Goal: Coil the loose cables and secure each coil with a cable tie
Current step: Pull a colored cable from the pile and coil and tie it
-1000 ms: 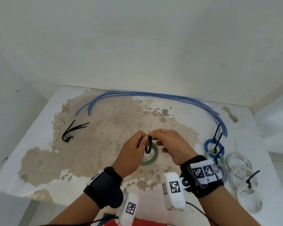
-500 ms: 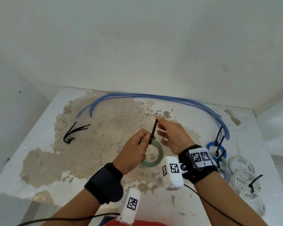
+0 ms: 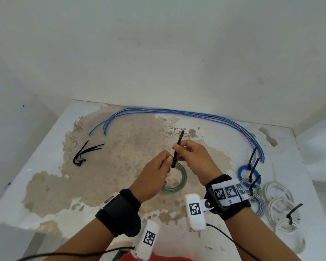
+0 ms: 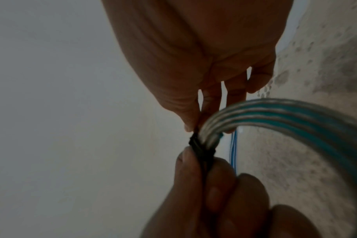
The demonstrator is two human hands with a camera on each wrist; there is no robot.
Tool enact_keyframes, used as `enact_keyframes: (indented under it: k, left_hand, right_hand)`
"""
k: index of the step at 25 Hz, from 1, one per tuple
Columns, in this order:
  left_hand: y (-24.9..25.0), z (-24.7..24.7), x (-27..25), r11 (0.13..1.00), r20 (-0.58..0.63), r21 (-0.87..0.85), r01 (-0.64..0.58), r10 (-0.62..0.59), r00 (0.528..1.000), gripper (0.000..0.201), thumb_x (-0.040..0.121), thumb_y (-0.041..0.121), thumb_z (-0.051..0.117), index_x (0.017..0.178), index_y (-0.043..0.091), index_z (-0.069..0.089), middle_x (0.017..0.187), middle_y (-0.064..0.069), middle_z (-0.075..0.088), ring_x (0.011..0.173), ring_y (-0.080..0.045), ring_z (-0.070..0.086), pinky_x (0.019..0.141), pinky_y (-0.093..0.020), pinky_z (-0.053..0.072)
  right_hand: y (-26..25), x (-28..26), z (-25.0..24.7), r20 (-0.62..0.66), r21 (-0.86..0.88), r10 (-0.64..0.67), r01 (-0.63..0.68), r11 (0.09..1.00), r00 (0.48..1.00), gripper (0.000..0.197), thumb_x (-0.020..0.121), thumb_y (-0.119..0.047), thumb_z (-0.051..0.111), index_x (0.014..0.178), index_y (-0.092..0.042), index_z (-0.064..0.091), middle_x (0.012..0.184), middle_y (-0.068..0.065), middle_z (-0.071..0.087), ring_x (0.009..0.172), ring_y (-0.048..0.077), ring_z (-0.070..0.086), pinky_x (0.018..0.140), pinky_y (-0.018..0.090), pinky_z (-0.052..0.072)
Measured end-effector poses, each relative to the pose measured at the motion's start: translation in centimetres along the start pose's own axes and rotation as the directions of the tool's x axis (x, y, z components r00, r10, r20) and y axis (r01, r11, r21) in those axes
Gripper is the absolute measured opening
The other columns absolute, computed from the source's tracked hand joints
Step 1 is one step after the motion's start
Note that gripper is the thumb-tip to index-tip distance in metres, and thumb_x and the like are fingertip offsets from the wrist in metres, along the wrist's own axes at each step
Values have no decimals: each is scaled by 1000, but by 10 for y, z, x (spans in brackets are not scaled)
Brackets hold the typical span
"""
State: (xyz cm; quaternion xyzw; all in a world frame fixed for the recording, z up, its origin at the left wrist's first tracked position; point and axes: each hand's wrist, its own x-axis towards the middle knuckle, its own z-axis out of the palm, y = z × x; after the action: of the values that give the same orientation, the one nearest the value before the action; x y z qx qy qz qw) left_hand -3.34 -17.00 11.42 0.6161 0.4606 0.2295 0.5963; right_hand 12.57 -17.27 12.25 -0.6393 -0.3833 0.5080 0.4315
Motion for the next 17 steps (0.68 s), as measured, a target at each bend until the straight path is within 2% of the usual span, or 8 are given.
enact_keyframes:
  k: [1,2,3,6,9,12,14,17]
  left_hand:
    - [0,-1,1,1000,-1,14,16,-16,1000,26,108,29,39,88,14,46,66,7,39,56,-11,30,54,-33,35]
    - [-1,-1,3,999,-2,21,36,-36,999,27,108,30,39,86,16,45,66,7,40,56,-10,31,54,-33,36]
    - [-1,-2,4,998,-2,20,57,-57,998,28,108,32,39,85,18,45,66,7,40,55,-10,31,54,-32,36]
    - [1,-2,7,993,-2,-9,121,-121,993,30,107,33,39,83,17,46,64,7,38,51,-9,30,52,-29,34]
    - [4,-2,7,987,1,-35,157,-157,988,32,108,34,38,84,14,47,62,8,36,49,-8,29,49,-27,32]
    - [6,0,5,979,17,-86,184,-183,983,30,108,33,38,87,13,48,61,8,34,48,-7,27,48,-25,31]
    - [7,4,4,967,21,-141,211,-210,977,29,108,31,38,91,14,54,59,10,33,47,-7,26,48,-25,29]
    - [11,7,4,959,-2,-180,219,-223,975,34,108,31,39,92,17,66,54,13,32,46,-5,26,48,-24,26]
  right_hand:
    - [5,1,3,-30,-21,-26,26,999,999,16,98,-28,66,91,-15,70,79,3,74,80,17,75,78,27,56]
    - [8,1,5,-51,-64,-60,57,996,997,16,99,-32,64,92,-19,70,78,2,75,79,16,75,82,32,56]
    - [10,1,6,-60,-118,-100,92,989,993,16,100,-36,62,92,-23,68,77,2,76,78,14,75,81,29,54]
    - [6,-4,6,-79,-236,-205,181,955,976,17,101,-40,58,93,-28,65,76,-3,75,74,6,70,66,10,45]
    - [4,-8,5,-91,-270,-247,215,938,965,16,102,-41,56,95,-28,64,74,-6,75,71,6,69,63,9,43]
    - [6,-9,5,-74,-264,-236,210,942,969,16,102,-41,56,92,-30,62,75,-2,74,68,5,66,62,10,42]
    - [8,-10,4,-75,-287,-244,214,934,967,18,102,-41,56,87,-33,62,74,-1,71,65,8,62,60,12,42]
    - [8,-8,2,-107,-314,-262,218,924,959,20,101,-37,59,81,-33,62,74,-7,64,66,3,53,62,10,40]
